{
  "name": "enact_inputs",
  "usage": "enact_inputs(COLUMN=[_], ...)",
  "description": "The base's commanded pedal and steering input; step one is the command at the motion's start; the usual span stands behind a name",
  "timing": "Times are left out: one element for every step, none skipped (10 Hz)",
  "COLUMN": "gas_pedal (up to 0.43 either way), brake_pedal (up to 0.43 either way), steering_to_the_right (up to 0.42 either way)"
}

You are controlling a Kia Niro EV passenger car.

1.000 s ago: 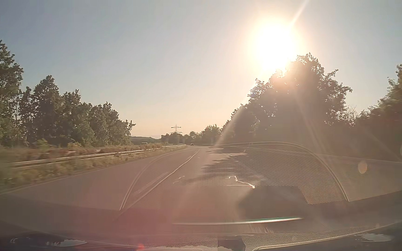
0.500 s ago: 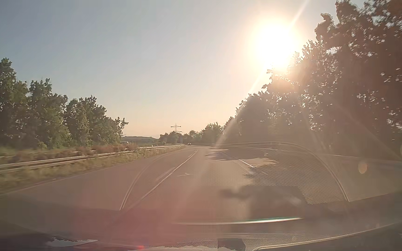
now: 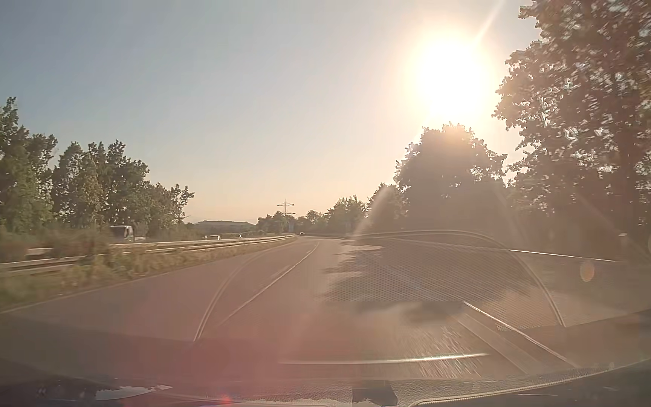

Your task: Follow the waypoints while adhering to traffic rules and regulations

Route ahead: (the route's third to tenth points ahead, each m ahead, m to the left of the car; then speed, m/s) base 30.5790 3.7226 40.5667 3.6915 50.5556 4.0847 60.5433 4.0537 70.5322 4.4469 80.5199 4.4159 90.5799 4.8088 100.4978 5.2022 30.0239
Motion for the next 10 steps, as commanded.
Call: enact_inputs(gas_pedal=[0.169,0.169,0.157,0.157,0.157,0.157,0.157,0.157,0.157,0.157], brake_pedal=[0.000,0.000,0.000,0.000,0.000,0.000,0.000,0.000,0.000,0.000], steering_to_the_right=[-0.003,-0.003,-0.003,-0.004,-0.004,-0.005,-0.005,-0.006,-0.007,-0.007])
